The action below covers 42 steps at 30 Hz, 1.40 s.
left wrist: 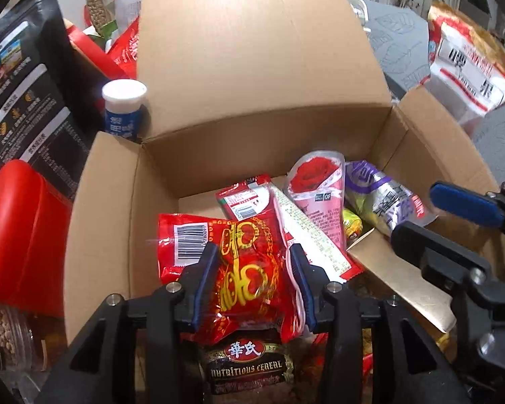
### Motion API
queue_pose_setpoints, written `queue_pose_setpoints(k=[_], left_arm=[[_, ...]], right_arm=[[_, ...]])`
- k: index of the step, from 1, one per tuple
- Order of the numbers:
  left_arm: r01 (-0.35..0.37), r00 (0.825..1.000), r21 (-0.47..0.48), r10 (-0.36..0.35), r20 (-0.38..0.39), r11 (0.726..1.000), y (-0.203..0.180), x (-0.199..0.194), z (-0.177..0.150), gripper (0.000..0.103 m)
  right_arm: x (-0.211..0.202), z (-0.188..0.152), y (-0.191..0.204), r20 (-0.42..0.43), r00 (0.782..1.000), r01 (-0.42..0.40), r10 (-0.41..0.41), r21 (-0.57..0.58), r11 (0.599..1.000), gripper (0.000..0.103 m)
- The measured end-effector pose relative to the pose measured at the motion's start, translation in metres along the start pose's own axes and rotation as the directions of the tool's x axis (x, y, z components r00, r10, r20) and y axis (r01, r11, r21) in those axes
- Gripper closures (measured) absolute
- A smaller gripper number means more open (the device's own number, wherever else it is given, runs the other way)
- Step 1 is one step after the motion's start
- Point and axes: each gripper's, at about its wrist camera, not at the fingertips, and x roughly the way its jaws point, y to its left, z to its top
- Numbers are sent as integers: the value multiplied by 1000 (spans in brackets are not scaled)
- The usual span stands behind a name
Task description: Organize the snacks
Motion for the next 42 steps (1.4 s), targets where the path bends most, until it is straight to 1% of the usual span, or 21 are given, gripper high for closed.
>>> queue_pose_setpoints(k=[3,7,12,16,21,25,26,28,32,35,38,42], left_arm=[[-3,1000,-19,3,27,1000,3,-15,-1,61],[-9,995,-35,13,102,999,2,-46,0,61],[-46,985,-12,47,168,999,-7,-84,-1,61],[-40,976,-6,40,213,999,-13,-117,-8,61],[-34,958,14,29,285,999,-16,-156,-19,61],[-18,943,24,9,332,1000,-21,-188,-28,61],[-14,939,25,4,344,1000,-22,-195,-31,61],[-5,931,28,-5,365,1000,-24,-207,-38,61],[9,916,40,-24,401,999,-28,-229,-53,61],[11,909,46,-29,416,999,-29,-241,-63,61],[10,899,44,-28,436,999,-29,-253,-76,61],[0,893,30,-14,450,1000,-26,-264,-96,60]], right_arm=[[-12,-1,1,28,1000,6,-6,5,1000,45],[-28,-6,1,53,999,5,-6,16,1000,45],[-50,-12,5,80,997,-10,8,24,1000,45],[-77,-12,9,130,992,-5,2,22,1000,45],[-120,-16,15,212,977,13,-15,12,1000,45],[-149,-22,19,259,965,26,-28,12,1000,45],[-156,-25,21,270,962,27,-30,12,1000,44],[-171,-30,23,293,955,34,-35,8,999,38],[-196,-41,33,335,941,55,-49,-8,998,38],[-212,-49,43,358,932,64,-53,-19,998,38],[-227,-60,52,382,922,74,-57,-29,997,31],[-243,-78,65,405,913,76,-55,-35,997,30]])
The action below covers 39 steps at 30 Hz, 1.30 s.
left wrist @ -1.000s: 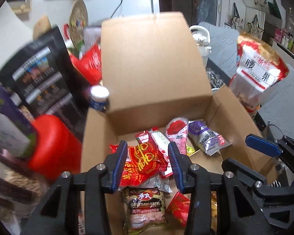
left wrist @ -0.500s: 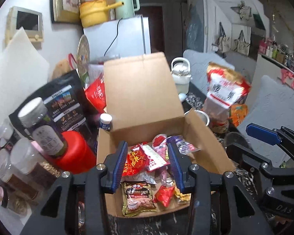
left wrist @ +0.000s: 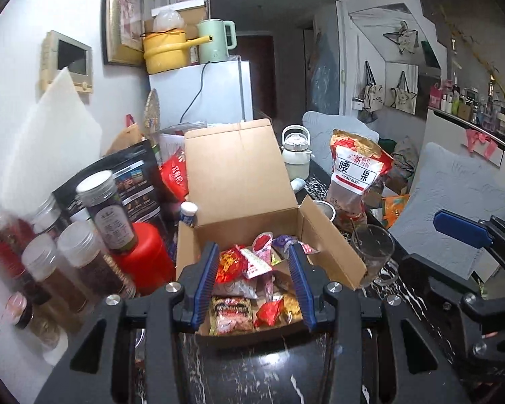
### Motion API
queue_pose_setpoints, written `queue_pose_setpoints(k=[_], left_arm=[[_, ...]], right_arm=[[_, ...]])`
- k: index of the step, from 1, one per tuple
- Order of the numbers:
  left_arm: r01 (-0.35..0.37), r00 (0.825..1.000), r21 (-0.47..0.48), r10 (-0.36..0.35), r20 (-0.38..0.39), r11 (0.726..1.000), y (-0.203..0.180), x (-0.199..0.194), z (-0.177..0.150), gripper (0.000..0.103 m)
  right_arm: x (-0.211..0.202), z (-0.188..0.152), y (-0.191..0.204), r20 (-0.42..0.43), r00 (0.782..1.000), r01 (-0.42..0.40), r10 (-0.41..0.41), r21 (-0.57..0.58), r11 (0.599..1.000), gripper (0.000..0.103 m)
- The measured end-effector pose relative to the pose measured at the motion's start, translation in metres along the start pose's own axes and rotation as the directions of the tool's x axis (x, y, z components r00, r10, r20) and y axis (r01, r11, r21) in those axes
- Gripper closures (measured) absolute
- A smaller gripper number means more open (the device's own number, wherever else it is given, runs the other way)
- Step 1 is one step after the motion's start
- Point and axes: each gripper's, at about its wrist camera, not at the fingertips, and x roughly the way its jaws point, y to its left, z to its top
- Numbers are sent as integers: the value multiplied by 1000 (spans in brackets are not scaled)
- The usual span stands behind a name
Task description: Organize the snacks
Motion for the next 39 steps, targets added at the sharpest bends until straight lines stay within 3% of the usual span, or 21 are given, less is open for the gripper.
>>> queue_pose_setpoints(k=[1,2,3,5,8,24,39], left_arm=[[-3,1000,-4,3,6,1000,1,-5,-4,60],[-4,1000,-7,4,9,1000,1,-9,-8,52],[-6,1000,-8,6,11,1000,1,-13,-11,38],[-21,999,-7,21,32,1000,0,-22,-20,23],[-33,998,13,32,56,999,-2,-35,-34,22],[8,1000,-32,-9,-21,999,3,-44,-97,22],[28,998,-61,-32,-53,998,7,-31,-105,22]], right_arm=[[-4,-3,2,3,1000,-1,1,1,1000,30],[-8,-6,5,3,1000,-3,3,3,1000,30],[-12,-9,9,1,1000,-4,4,4,1000,30],[-17,-16,15,-4,1000,-2,2,6,1000,30],[-25,-27,22,-1,1000,8,-8,7,1000,28],[-41,-83,42,-54,997,52,-50,39,998,26],[-31,-92,40,-77,995,61,-57,43,997,26]])
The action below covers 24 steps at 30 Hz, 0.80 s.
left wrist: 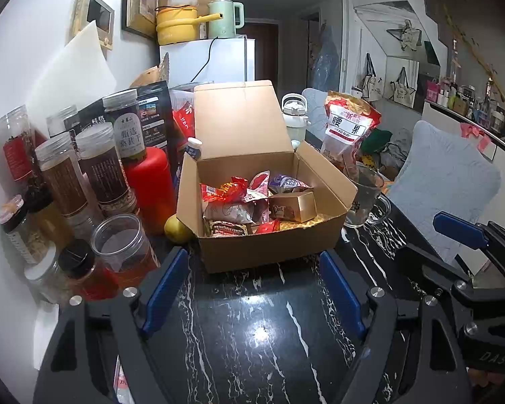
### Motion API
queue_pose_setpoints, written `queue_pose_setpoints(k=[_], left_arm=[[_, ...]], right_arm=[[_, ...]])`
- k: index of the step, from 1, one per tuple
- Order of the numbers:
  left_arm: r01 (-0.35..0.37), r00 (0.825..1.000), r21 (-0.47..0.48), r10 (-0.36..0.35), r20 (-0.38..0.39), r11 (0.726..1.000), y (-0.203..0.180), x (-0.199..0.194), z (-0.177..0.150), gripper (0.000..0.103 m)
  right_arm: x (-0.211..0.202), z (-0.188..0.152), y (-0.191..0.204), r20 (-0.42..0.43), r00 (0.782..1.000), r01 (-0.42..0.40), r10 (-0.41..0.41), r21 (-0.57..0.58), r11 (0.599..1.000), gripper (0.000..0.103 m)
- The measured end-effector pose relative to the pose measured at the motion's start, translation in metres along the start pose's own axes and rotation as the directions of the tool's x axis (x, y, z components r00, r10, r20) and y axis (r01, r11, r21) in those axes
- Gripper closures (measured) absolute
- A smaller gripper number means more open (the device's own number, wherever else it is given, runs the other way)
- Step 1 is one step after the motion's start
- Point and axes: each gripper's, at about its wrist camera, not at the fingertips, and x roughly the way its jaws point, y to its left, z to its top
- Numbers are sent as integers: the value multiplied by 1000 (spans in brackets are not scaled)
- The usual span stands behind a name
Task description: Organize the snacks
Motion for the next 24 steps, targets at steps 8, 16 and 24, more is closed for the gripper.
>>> queue_pose_setpoints(k=[8,16,24], left_arm=[[-2,1000,8,2,3,1000,0,3,5,22],[-20,1000,8,20,-5,1000,-2,9,9,22],[-20,999,-9,20,-39,1000,-2,19,9,22]], right_arm=[[3,2,-3,-2,1000,6,-6,6,1000,26],[7,1,-6,-7,1000,15,-15,9,1000,26],[10,-1,-12,-18,1000,25,-25,18,1000,26]])
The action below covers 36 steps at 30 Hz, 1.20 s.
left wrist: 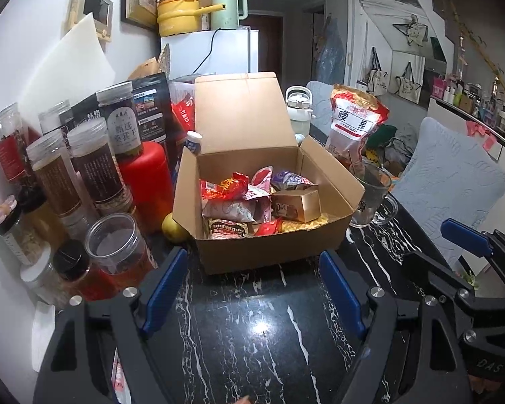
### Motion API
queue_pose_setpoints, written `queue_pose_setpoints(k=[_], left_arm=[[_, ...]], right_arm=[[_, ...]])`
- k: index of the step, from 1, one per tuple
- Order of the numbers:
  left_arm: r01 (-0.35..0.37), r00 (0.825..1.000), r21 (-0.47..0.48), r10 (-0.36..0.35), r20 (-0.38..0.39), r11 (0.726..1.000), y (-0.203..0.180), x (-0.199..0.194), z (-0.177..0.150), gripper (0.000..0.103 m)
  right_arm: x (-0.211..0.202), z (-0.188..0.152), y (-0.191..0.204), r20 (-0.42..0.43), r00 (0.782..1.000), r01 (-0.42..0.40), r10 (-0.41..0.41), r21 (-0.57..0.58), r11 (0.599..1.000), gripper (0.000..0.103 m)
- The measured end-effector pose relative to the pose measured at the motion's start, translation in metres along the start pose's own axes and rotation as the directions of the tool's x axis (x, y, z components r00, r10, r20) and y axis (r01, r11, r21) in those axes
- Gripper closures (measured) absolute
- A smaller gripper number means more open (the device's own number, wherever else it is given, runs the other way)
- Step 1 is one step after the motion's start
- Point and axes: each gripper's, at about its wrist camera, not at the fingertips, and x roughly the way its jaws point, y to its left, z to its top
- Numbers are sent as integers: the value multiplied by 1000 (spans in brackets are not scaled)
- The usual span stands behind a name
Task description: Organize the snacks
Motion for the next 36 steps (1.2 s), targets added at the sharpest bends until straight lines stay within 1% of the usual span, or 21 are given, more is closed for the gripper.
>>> queue_pose_setpoints(k=[2,7,11,23,36], left_arm=[[-10,1000,0,10,-2,1000,0,2,0,22],[7,1000,-13,-7,-20,1000,3,5,1,22],[-13,1000,1,13,-18,1000,0,5,1,22],[20,999,0,-20,-44,1000,0,8,0,22],[13,999,9,-13,-46,1000,-3,8,0,22]], right_arm=[[0,0,-1,-1,1000,4,-4,0,1000,26],[2,0,-3,-4,1000,8,-8,5,1000,26],[4,-1,-5,-10,1000,9,-9,8,1000,26],[6,-3,-5,-12,1000,9,-9,11,1000,26],[8,-5,-6,-18,1000,12,-12,11,1000,26]])
